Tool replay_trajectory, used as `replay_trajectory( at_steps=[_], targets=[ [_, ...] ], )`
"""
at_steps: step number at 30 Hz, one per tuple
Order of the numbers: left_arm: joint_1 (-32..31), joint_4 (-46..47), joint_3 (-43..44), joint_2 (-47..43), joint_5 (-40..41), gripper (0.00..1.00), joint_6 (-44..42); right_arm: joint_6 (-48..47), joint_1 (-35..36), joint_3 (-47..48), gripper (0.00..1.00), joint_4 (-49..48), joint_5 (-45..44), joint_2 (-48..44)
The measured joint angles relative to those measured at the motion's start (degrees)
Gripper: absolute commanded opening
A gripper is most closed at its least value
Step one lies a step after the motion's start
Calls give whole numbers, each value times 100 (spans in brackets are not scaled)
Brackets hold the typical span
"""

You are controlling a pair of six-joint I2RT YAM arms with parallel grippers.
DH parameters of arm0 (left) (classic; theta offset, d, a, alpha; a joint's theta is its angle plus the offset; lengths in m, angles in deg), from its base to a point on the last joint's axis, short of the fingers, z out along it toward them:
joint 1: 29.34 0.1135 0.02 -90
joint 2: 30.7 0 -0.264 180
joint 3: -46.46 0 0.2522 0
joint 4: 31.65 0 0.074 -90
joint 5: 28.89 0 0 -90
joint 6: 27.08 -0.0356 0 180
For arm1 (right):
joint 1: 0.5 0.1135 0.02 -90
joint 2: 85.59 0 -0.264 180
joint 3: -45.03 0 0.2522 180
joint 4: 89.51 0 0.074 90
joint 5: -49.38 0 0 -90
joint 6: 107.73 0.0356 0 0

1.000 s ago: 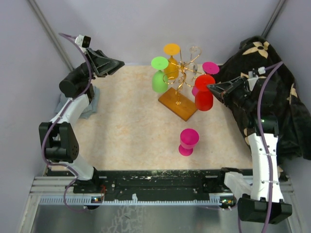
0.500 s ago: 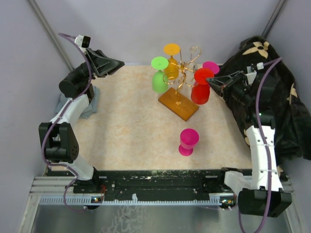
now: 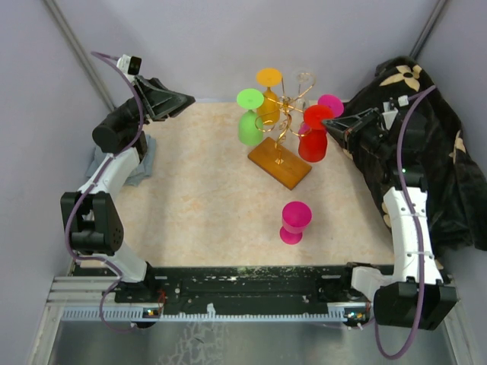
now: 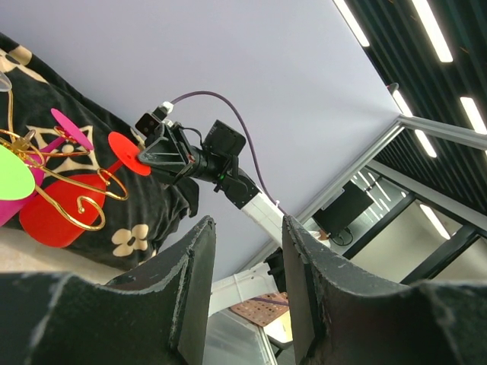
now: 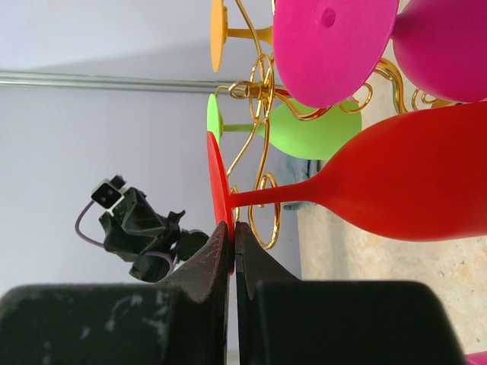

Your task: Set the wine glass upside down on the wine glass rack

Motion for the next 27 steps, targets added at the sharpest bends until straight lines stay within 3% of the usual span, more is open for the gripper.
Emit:
replay_trajectory(
  at_steps=[27],
  targets=[
    [0, 2, 0, 0, -39, 47, -94, 256, 391, 13, 0, -560, 142, 673]
  ],
)
